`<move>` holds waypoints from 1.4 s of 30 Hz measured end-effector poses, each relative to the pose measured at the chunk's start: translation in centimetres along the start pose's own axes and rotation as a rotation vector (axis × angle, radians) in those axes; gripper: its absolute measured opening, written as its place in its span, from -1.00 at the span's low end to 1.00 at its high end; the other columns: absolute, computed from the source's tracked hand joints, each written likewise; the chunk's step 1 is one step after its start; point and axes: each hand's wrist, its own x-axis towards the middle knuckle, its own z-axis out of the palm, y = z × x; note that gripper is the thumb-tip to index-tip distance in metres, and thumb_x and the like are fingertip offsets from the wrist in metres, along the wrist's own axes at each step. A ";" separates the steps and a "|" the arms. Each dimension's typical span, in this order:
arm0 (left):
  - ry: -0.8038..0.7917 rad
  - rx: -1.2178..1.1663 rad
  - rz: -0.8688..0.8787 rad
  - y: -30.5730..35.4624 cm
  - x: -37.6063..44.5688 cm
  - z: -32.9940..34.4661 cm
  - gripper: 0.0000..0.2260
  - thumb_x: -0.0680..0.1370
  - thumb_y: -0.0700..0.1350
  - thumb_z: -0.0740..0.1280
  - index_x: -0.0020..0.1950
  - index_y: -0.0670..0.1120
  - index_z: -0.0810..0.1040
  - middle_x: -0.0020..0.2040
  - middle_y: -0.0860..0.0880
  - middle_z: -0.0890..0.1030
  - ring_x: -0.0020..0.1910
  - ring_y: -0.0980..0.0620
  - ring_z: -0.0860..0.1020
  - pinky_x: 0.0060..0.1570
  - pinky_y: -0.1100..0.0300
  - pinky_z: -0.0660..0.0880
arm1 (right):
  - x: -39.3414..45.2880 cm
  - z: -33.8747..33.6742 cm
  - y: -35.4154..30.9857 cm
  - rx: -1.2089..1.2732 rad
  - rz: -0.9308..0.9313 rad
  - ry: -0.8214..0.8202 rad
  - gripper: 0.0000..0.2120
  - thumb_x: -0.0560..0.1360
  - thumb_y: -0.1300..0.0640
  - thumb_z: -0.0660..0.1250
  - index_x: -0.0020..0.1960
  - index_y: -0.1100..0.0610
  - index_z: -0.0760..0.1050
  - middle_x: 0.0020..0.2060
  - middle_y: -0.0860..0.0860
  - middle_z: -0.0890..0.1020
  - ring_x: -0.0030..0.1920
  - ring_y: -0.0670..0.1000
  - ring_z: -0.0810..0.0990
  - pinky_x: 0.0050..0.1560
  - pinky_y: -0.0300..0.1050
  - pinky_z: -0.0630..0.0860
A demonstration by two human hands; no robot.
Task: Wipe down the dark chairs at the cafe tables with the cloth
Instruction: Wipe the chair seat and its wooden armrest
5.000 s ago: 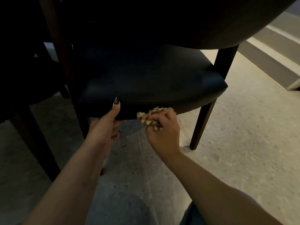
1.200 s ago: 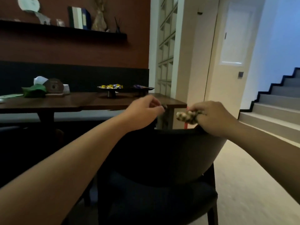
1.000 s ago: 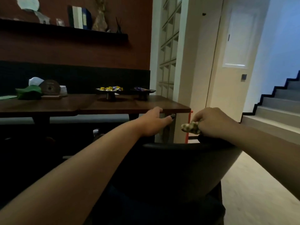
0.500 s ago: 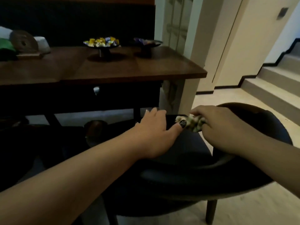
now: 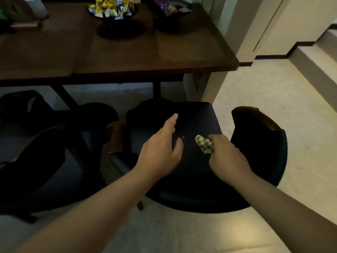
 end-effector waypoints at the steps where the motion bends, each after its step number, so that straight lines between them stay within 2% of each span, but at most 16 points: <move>1: 0.020 -0.003 -0.011 0.2 -0.1 -0.2 -0.42 0.59 0.03 0.24 0.53 0.20 0.03 0.43 0.05 0.43 0.32 0.10 0.47 0.18 0.11 0.50 | 0.0 -0.1 0.0 0.014 0.000 -0.002 -0.52 0.50 0.25 0.20 0.40 0.04 0.26 0.33 0.04 0.38 0.13 0.18 0.52 -0.11 -0.08 0.36; 5: 0.058 0.041 -0.007 0.5 -0.2 -0.3 -0.45 0.58 -0.02 0.27 0.53 0.13 0.14 0.38 0.03 0.49 0.24 0.09 0.53 0.13 0.08 0.54 | -0.2 -0.2 0.1 0.041 -0.015 0.012 -0.53 0.51 0.26 0.20 0.39 0.06 0.26 0.33 0.05 0.36 0.11 0.17 0.52 -0.12 -0.07 0.37; 10: 0.103 -0.022 0.043 0.4 -0.1 0.1 -0.51 0.53 -0.04 0.25 0.46 0.00 0.31 0.32 0.03 0.54 0.26 0.21 0.52 0.16 0.02 0.56 | 0.0 0.2 0.4 0.039 -0.091 0.025 -0.54 0.48 0.27 0.22 0.35 0.05 0.29 0.31 0.04 0.36 0.08 0.16 0.51 -0.16 -0.11 0.28; 17: 0.064 -0.004 0.028 0.4 0.1 0.2 -0.49 0.52 0.00 0.24 0.47 -0.01 0.29 0.38 0.04 0.49 0.29 0.22 0.49 0.23 0.03 0.52 | 0.1 0.2 0.6 0.047 -0.146 -0.027 -0.55 0.47 0.27 0.24 0.34 0.11 0.33 0.29 0.04 0.36 0.06 0.14 0.51 -0.17 -0.13 0.26; 20: 0.010 0.025 -0.025 0.2 0.5 0.5 -0.48 0.54 0.01 0.26 0.50 0.03 0.23 0.40 0.01 0.46 0.31 0.11 0.49 0.24 -0.03 0.49 | 0.4 0.4 0.6 0.042 -0.132 -0.056 -0.56 0.46 0.27 0.25 0.34 0.13 0.34 0.30 0.05 0.33 0.04 0.17 0.52 -0.16 -0.12 0.29; 24: -0.030 0.117 -0.085 -0.5 1.0 1.2 -0.46 0.56 0.02 0.26 0.51 0.06 0.18 0.43 -0.04 0.42 0.39 0.01 0.40 0.27 0.12 0.37 | 1.1 0.8 0.8 0.033 -0.049 -0.243 -0.55 0.46 0.30 0.25 0.35 0.27 0.33 0.45 0.09 0.20 0.21 0.18 0.48 0.08 -0.11 0.40; 25: -0.048 0.129 -0.090 -0.7 1.4 1.5 -0.46 0.57 0.03 0.26 0.52 0.06 0.17 0.45 -0.03 0.39 0.41 0.02 0.37 0.26 0.13 0.34 | 1.4 1.1 1.0 0.034 -0.043 -0.291 -0.58 0.45 0.31 0.24 0.31 0.30 0.36 0.44 0.11 0.23 0.22 0.18 0.47 0.10 -0.12 0.40; 27: -0.120 0.130 -0.111 -1.4 2.2 2.7 -0.43 0.57 0.05 0.26 0.53 0.03 0.14 0.51 -0.01 0.29 0.47 0.04 0.27 0.32 0.16 0.24 | 1.6 1.6 1.2 0.046 -0.049 -0.337 -0.70 0.43 0.34 0.22 0.17 0.30 0.43 0.30 0.18 0.37 0.14 0.17 0.50 -0.02 -0.16 0.38; 29: -0.229 0.113 -0.150 -2.0 2.9 3.9 -0.39 0.58 0.06 0.25 0.55 -0.02 0.09 0.57 -0.01 0.15 0.53 0.05 0.14 0.38 0.23 0.09 | 1.7 1.8 1.6 0.062 -0.047 -0.344 -0.75 0.42 0.34 0.21 0.08 0.23 0.47 0.14 0.13 0.47 0.06 0.14 0.52 -0.10 -0.22 0.33; 32: -0.343 0.053 -0.269 -2.9 3.4 5.0 -0.36 0.58 0.06 0.26 0.56 -0.05 0.05 0.58 -0.04 0.06 0.55 0.05 0.05 0.37 0.29 -0.01 | 1.5 1.7 1.7 0.079 -0.050 -0.370 -0.70 0.44 0.32 0.19 0.14 0.12 0.46 0.06 0.04 0.49 0.05 0.08 0.52 -0.10 -0.24 0.33; 36: -0.380 -0.064 -0.455 -3.2 4.6 5.9 -0.33 0.57 0.08 0.28 0.56 -0.03 0.03 0.56 -0.07 0.12 0.50 0.02 0.18 0.30 0.29 0.10 | 1.3 1.2 1.2 0.101 -0.042 -0.399 -0.64 0.48 0.28 0.19 0.25 0.05 0.42 0.11 0.01 0.49 0.06 0.05 0.53 -0.05 -0.20 0.42; 40: -0.438 -0.207 -0.584 -1.7 8.0 8.7 -0.28 0.57 0.11 0.27 0.58 0.04 -0.11 0.55 -0.07 0.12 0.40 -0.01 0.29 0.18 0.26 0.19 | 3.0 0.6 1.5 0.078 0.016 -0.470 -0.72 0.46 0.27 0.18 0.14 0.09 0.45 0.04 0.06 0.54 0.04 0.11 0.55 -0.06 -0.13 0.46; 42: -0.462 -0.286 -0.645 -0.8 9.9 10.4 -0.26 0.58 0.10 0.25 0.57 0.01 -0.17 0.52 -0.10 0.18 0.33 -0.03 0.35 0.11 0.23 0.24 | 5.4 -0.2 2.3 -0.070 -0.012 -0.462 -0.79 0.45 0.25 0.20 0.08 0.13 0.45 -0.01 0.12 0.57 0.03 0.17 0.57 -0.11 -0.10 0.44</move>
